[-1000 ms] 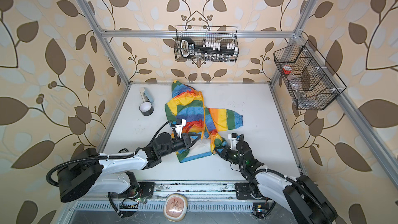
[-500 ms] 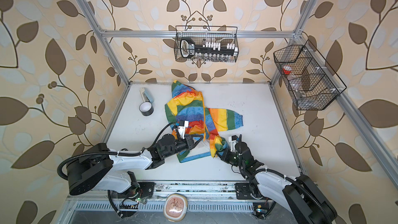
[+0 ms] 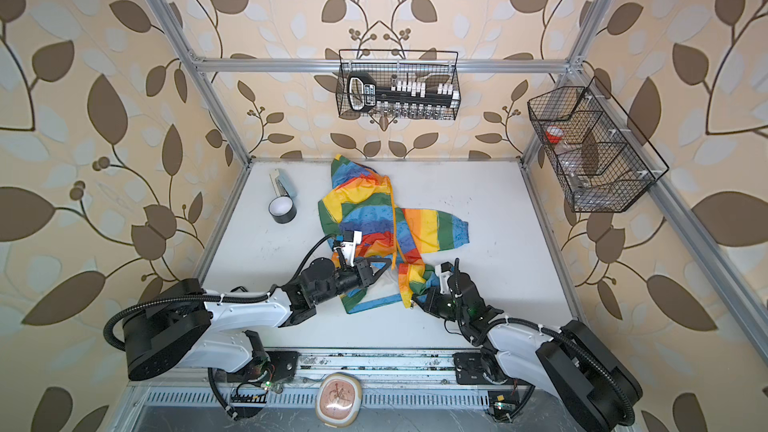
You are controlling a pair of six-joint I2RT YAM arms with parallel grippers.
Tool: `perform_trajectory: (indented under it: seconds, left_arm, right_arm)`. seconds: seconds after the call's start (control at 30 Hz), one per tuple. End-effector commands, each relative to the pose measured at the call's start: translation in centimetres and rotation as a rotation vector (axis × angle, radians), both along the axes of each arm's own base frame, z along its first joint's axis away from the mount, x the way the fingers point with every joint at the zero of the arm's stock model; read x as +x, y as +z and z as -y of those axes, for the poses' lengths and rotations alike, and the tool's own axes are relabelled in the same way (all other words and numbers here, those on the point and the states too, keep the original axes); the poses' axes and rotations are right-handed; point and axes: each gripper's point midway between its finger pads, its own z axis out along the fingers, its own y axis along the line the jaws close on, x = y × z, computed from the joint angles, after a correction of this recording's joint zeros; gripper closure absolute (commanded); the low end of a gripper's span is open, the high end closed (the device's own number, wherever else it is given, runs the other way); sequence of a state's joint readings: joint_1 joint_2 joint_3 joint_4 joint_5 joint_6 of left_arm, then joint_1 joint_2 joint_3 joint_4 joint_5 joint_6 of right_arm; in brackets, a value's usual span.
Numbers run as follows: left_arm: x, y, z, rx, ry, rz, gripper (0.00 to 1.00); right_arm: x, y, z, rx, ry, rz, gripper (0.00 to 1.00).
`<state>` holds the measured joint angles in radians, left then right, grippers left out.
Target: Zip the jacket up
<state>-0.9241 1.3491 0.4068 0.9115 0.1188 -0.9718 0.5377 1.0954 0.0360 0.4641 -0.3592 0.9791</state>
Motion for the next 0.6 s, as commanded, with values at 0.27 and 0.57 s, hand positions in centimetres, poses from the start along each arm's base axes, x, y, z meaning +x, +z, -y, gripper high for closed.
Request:
perform_trajectory:
  seconds: [0.27, 0.57]
  left_arm:
    - [0.1, 2.5, 0.0, -0.053, 0.017, 0.062, 1.0]
    - [0.2, 2.4, 0.1, -0.05, 0.017, 0.057, 1.0]
  right_arm:
    - [-0.3, 0.5, -1.0, -0.013, 0.07, 0.015, 0.8]
    - [-0.4, 1.5, -2.4, 0.016, 0.117, 0.04, 0.79]
